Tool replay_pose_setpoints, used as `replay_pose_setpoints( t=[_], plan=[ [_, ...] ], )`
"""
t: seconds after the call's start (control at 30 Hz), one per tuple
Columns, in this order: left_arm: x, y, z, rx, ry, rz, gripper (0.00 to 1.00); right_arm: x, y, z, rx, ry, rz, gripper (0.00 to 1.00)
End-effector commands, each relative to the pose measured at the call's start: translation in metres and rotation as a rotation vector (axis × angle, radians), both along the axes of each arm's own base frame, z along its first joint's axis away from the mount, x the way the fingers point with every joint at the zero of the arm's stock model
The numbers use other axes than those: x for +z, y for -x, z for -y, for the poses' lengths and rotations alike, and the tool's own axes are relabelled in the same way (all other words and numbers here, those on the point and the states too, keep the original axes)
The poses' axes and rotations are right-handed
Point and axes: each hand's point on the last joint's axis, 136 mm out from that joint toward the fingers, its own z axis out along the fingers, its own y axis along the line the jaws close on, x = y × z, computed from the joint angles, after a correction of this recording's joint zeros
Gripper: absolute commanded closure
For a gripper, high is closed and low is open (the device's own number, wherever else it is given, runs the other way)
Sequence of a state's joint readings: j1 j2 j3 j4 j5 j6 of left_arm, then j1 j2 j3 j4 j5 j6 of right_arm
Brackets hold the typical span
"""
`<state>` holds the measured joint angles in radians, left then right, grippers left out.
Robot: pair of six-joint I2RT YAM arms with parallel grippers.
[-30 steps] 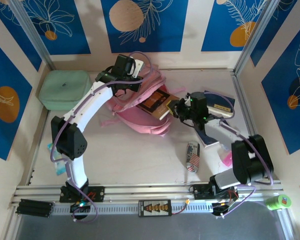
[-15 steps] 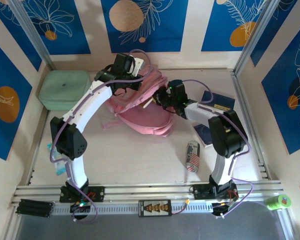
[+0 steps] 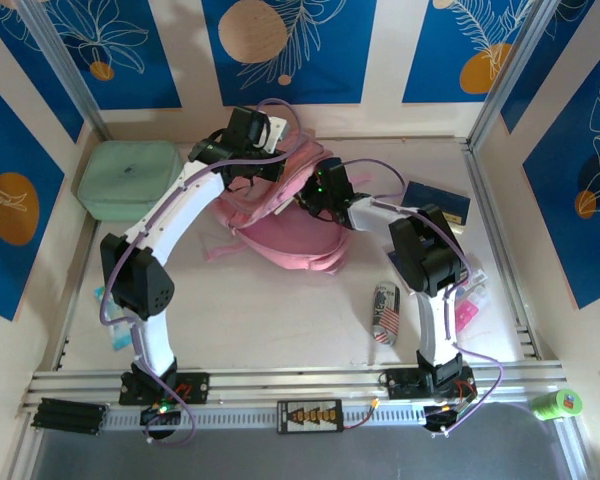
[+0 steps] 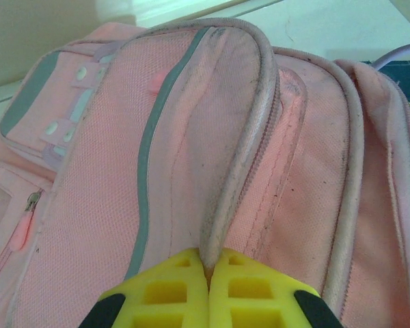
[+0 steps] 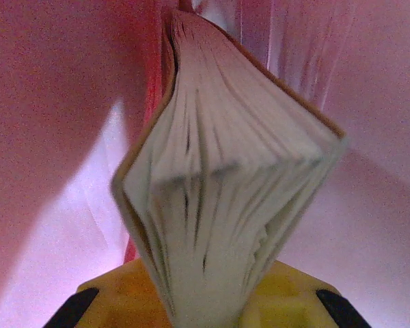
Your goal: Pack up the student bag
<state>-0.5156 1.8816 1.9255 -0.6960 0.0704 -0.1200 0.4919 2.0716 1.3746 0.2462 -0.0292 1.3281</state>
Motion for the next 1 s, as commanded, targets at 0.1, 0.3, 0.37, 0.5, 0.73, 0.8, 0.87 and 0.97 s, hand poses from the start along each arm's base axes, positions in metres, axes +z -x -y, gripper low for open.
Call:
replay_pose_setpoints(
  t=[0.1, 0.3, 0.37, 0.5, 0.73, 0.8, 0.87, 0.97],
  plan=[
    [0.070, 0.000, 0.010, -0.020, 0.140, 0.139, 1.00, -0.001, -0.008, -0.015, 0.013, -0.029, -0.023, 0.76],
    [0.058, -0.003, 0.005, 0.001, 0.102, 0.127, 1.00, 0.010, 0.006, 0.018, -0.050, 0.069, 0.015, 0.50],
    [0.054, -0.003, 0.005, -0.002, 0.100, 0.119, 1.00, 0.015, 0.013, 0.033, -0.062, 0.072, 0.015, 0.47],
    [0.046, -0.002, 0.007, -0.009, 0.103, 0.105, 1.00, 0.020, 0.039, 0.065, -0.083, 0.054, -0.013, 0.45],
    [0.021, 0.001, 0.015, -0.039, 0.116, 0.053, 1.00, 0.028, 0.091, 0.145, -0.261, 0.211, -0.028, 0.42],
    [0.010, 0.006, 0.022, -0.081, 0.133, 0.023, 1.00, 0.033, 0.101, 0.167, -0.304, 0.264, -0.043, 0.39],
    [-0.004, 0.014, 0.032, -0.135, 0.155, -0.011, 1.00, 0.038, 0.110, 0.184, -0.325, 0.311, -0.051, 0.37],
    [-0.031, 0.027, 0.044, -0.184, 0.163, -0.076, 0.86, 0.045, 0.119, 0.199, -0.327, 0.362, -0.047, 0.34]
  ],
)
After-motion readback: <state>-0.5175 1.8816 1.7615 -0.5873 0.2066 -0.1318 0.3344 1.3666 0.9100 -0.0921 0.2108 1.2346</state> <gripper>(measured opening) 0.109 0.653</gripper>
